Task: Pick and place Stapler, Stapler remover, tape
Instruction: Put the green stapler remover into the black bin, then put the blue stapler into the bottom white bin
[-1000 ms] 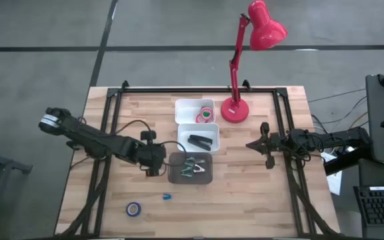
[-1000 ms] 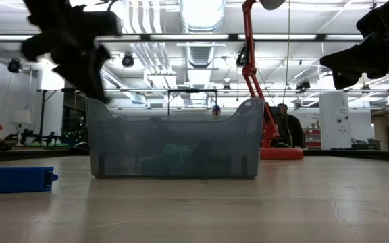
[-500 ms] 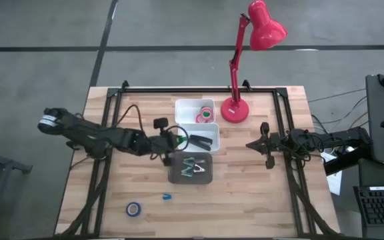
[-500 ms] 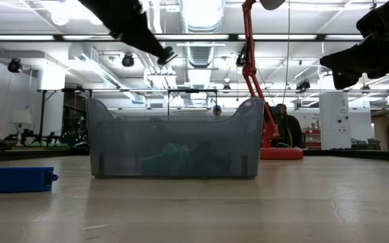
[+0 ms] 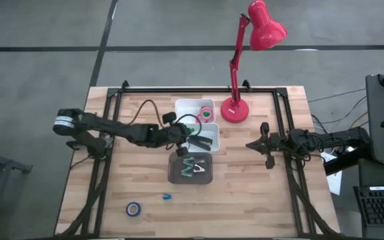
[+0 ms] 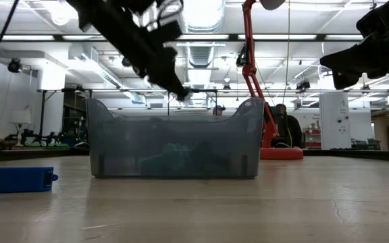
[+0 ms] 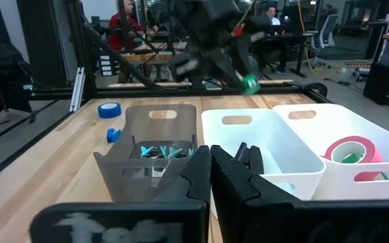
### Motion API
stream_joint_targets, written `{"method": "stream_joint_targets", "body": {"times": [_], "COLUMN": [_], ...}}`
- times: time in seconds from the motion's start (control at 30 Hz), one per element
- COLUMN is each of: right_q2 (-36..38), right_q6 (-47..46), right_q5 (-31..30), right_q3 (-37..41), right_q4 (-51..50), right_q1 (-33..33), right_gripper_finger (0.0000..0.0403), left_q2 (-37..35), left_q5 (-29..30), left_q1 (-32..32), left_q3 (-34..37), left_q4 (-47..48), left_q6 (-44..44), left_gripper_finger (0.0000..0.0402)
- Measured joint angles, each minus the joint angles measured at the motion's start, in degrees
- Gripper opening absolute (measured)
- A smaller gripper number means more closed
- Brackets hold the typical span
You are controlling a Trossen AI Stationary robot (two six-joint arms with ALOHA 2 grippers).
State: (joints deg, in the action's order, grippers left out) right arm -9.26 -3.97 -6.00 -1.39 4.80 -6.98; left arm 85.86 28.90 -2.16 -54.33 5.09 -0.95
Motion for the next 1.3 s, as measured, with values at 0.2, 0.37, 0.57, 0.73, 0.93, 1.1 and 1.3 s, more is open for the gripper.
{"method": "stream_joint_targets", "body": {"times": [0.2,0.37,0.57,0.73,0.93,1.1,1.3], "right_q2": [0.0,0.0,0.0,0.0,0.0,0.0,0.0], "right_q6": [-0.08,-0.03,-0.06,0.07,0.07,0.09,0.07], "right_q5": [-0.02,-0.01,-0.02,-0.01,-0.02,0.0,0.0], "right_q3": [0.0,0.0,0.01,0.01,0.0,0.0,0.0], "right_q4": [-0.02,-0.02,-0.02,-0.02,-0.02,-0.02,-0.03], "right_q1": [0.02,0.0,0.02,0.01,0.02,0.01,0.02], "right_gripper_finger": [0.0008,0.0009,0.0009,0.0008,0.0009,0.0009,0.0009], "left_q2": [5.2,7.8,8.81,7.68,2.87,-1.77,-6.13], "left_q5": [-5.84,-5.92,-7.87,-8.09,-14.18,-23.22,-31.45], "left_q1": [2.43,3.2,3.18,3.15,1.79,-1.79,-10.76], "left_q3": [-0.12,-0.17,-0.13,-0.14,-0.25,0.08,0.15], "left_q4": [-0.14,-0.16,-0.14,-0.11,0.45,1.57,5.12], "left_q6": [-2.75,-4.46,-6.73,-6.83,-7.84,-10.5,-11.35], "left_gripper_finger": [0.0092,0.0102,0.01,0.0103,0.0105,0.0104,0.0106]}}
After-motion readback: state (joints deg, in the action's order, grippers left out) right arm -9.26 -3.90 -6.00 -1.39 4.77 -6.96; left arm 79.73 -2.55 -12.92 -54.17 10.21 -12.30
